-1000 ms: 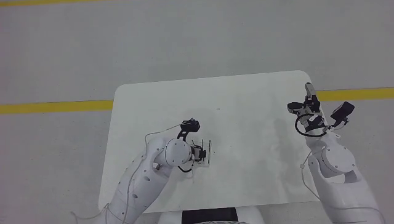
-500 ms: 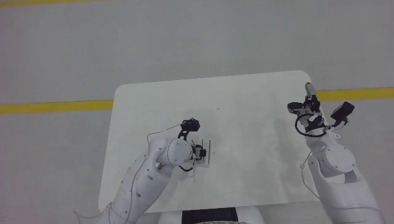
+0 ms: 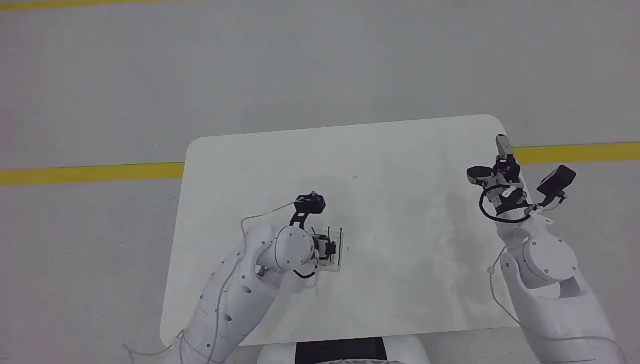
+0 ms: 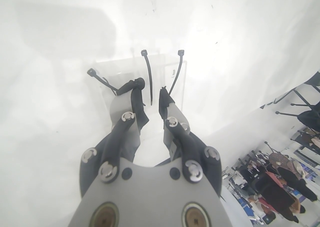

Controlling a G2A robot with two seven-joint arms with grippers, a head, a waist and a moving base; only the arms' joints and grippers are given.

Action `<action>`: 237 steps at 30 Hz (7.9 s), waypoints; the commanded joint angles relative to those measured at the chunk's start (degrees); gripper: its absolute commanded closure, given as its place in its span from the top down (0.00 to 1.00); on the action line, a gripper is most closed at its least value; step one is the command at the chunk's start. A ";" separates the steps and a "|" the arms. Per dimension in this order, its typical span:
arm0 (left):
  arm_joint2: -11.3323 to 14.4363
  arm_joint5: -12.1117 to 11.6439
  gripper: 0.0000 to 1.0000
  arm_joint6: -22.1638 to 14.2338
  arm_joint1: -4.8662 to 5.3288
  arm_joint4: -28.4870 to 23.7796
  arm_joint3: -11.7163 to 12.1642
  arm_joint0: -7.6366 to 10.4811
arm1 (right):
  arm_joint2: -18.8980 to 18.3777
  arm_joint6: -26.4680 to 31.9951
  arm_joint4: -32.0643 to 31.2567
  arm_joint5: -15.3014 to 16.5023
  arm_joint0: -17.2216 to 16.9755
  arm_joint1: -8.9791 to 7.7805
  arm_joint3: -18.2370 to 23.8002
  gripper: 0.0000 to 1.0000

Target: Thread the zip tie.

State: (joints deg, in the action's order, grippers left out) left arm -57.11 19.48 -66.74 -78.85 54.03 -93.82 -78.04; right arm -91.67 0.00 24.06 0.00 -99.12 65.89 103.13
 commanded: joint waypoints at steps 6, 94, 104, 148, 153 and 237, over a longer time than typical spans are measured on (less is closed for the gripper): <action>0.47 0.00 0.13 0.49 -0.33 0.56 0.70 0.42 | 0.00 0.00 0.00 0.00 0.00 0.00 0.00 1.00; -21.38 -38.96 0.00 -12.91 15.76 -56.43 -1.07 -4.98 | 0.00 0.00 0.00 0.00 0.00 0.00 0.00 1.00; -12.29 -38.96 0.00 -12.91 25.12 -65.07 0.48 0.66 | 0.00 0.00 0.00 0.00 0.00 0.00 0.00 1.00; -12.22 -38.96 0.00 -12.61 25.12 -64.95 0.39 0.64 | 16.37 19.79 -18.29 0.16 9.01 0.38 -1.04 1.00; -11.04 -38.96 0.00 -12.91 25.55 -60.44 -1.84 1.19 | 16.53 19.95 -17.97 0.23 8.97 0.41 -1.07 1.00; -9.48 -38.96 0.00 -12.91 27.98 -59.48 -1.30 2.96 | 42.12 52.06 -2.45 -1.49 31.12 4.81 -19.35 1.00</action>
State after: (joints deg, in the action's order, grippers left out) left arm -66.60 -19.48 -79.64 -50.88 -5.45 -95.11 -75.08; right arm -49.80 52.11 22.21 -1.04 -68.06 70.70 83.57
